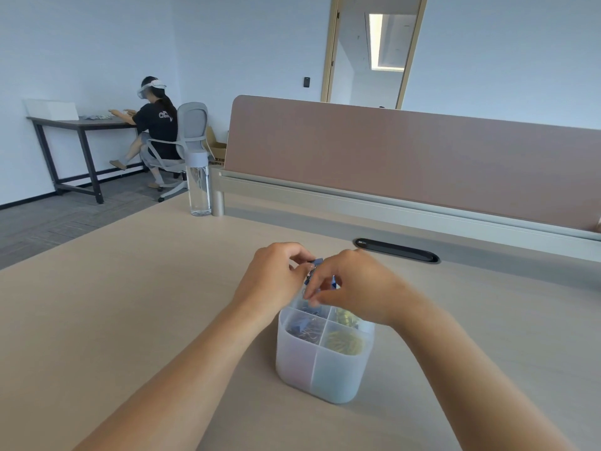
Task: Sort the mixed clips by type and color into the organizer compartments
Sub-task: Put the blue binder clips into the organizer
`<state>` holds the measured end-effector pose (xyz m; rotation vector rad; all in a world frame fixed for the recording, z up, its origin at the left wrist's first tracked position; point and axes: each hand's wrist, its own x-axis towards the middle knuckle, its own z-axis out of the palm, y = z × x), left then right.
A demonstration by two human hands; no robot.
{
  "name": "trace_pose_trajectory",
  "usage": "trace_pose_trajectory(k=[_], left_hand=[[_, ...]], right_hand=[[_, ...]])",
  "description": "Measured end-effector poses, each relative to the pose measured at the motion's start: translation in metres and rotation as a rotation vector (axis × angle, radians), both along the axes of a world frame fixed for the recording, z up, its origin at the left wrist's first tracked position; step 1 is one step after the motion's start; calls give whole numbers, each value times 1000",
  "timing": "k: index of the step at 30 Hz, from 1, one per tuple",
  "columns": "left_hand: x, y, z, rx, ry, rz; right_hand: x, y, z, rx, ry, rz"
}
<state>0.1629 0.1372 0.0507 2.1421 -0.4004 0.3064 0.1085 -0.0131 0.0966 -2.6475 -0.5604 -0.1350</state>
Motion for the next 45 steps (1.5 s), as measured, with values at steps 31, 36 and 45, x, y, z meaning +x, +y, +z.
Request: trace_pose_trajectory(k=[31,36,45], left_hand=[[18,0,-18,-184,170,-171],[14,1,-14,-197,157,-164],[10,-1,-12,-172,140,-135]], right_hand=[[9,28,24,-528,201,-195],[4,4,28,-148,313,-196],[19,-20,-2,688,218,-426]])
